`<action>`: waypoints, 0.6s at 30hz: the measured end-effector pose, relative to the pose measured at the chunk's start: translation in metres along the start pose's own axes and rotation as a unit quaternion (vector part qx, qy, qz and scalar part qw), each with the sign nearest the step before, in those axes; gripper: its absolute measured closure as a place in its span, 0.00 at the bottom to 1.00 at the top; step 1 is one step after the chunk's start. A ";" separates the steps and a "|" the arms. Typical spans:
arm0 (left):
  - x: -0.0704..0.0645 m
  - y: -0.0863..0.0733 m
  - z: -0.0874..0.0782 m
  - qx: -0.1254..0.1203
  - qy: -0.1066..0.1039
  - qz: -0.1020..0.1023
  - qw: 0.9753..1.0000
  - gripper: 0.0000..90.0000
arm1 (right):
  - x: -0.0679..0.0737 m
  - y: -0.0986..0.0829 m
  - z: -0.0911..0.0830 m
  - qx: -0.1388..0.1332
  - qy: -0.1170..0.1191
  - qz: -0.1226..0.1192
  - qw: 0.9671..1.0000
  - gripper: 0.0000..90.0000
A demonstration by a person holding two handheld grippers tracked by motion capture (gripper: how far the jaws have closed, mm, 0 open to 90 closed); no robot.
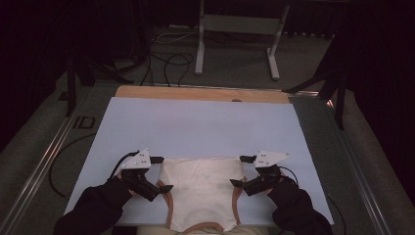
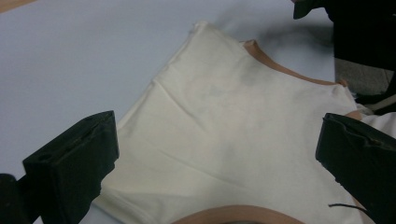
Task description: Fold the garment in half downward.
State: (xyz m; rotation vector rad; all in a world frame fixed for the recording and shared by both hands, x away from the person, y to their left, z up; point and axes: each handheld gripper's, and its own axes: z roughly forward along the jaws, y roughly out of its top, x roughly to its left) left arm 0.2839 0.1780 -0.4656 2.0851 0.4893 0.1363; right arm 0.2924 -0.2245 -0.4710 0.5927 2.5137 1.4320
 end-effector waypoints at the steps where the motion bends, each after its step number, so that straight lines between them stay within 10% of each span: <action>1: 0.002 0.000 0.000 -0.001 0.002 0.001 1.000 0.00 | -0.002 0.000 0.001 0.000 -0.002 0.001 1.000 0.12; 18: 0.041 -0.001 0.022 0.043 0.036 -0.040 0.998 0.01 | -0.038 0.007 0.015 0.007 -0.015 0.029 0.999 0.14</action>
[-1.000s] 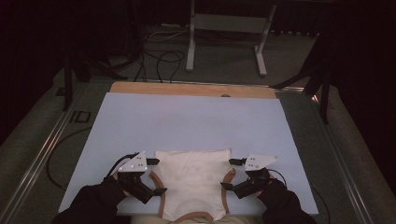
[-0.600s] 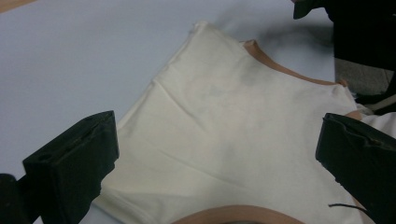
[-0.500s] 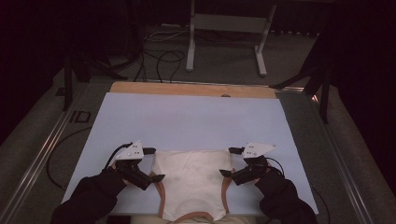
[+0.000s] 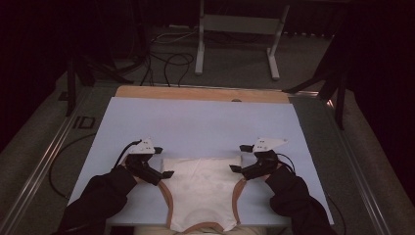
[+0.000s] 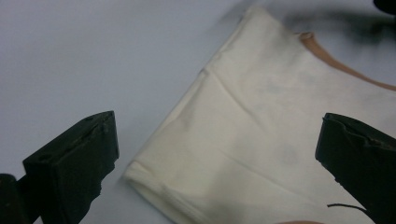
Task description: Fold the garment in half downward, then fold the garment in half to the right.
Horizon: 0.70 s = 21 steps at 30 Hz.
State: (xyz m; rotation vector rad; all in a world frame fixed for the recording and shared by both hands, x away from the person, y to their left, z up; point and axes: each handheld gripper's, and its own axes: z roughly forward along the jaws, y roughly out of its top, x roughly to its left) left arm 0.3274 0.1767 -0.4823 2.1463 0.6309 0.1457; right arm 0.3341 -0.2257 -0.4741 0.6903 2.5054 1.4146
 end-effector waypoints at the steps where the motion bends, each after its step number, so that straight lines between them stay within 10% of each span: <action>1: 0.002 0.000 0.002 0.004 0.006 0.000 1.000 0.03 | -0.001 0.000 0.002 0.003 -0.004 -0.003 1.000 0.14; 21: 0.027 -0.015 0.017 0.063 0.037 -0.037 0.997 0.41 | -0.032 -0.020 0.026 0.058 -0.010 0.044 0.997 0.27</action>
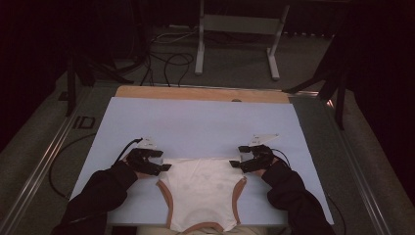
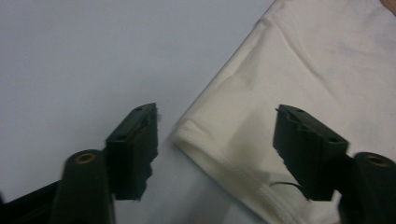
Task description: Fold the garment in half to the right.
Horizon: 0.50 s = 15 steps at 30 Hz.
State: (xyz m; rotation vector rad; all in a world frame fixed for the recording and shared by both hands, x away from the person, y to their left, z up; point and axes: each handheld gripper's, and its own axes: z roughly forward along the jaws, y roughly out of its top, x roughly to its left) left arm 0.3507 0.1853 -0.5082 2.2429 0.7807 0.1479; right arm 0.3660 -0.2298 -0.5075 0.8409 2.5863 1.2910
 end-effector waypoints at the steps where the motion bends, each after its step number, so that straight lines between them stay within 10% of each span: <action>1: 0.002 0.000 0.000 -0.001 0.000 -0.002 1.000 0.42 | -0.001 0.000 0.000 0.004 0.000 0.002 1.000 0.29; 15: 0.005 0.000 0.010 0.021 -0.007 0.006 1.000 0.65 | -0.005 -0.009 0.009 0.052 0.004 0.006 0.999 0.64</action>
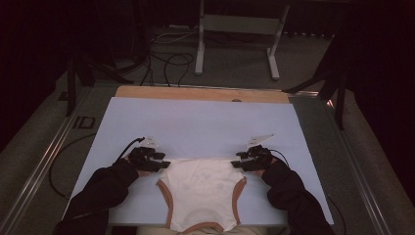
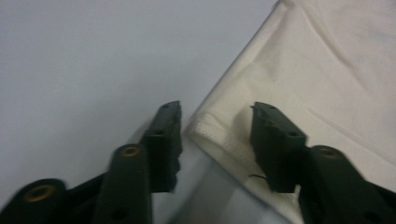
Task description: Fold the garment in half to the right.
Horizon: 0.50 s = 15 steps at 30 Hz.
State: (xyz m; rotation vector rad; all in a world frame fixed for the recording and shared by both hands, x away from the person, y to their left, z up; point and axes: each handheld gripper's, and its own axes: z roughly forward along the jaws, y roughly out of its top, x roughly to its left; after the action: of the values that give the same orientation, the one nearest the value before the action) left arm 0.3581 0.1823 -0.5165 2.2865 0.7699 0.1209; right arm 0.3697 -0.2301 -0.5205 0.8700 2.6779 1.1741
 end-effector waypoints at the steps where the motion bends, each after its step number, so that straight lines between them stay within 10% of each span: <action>1: 0.000 0.000 0.000 -0.001 -0.001 -0.001 1.000 0.67 | 0.000 0.000 0.000 0.003 -0.001 -0.001 1.000 0.68; 7: 0.000 0.001 0.001 0.003 0.002 -0.013 1.000 0.76 | 0.003 0.000 -0.003 0.019 -0.005 -0.011 1.000 0.91; 15: -0.005 0.005 0.001 0.014 -0.007 0.003 1.000 0.97 | 0.006 0.002 -0.005 0.016 -0.007 -0.023 1.000 0.95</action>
State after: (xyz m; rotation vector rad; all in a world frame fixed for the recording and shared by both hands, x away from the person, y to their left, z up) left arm 0.3567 0.1754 -0.5133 2.3140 0.7610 0.0967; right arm 0.3645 -0.2287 -0.5148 0.8140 2.6962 1.1149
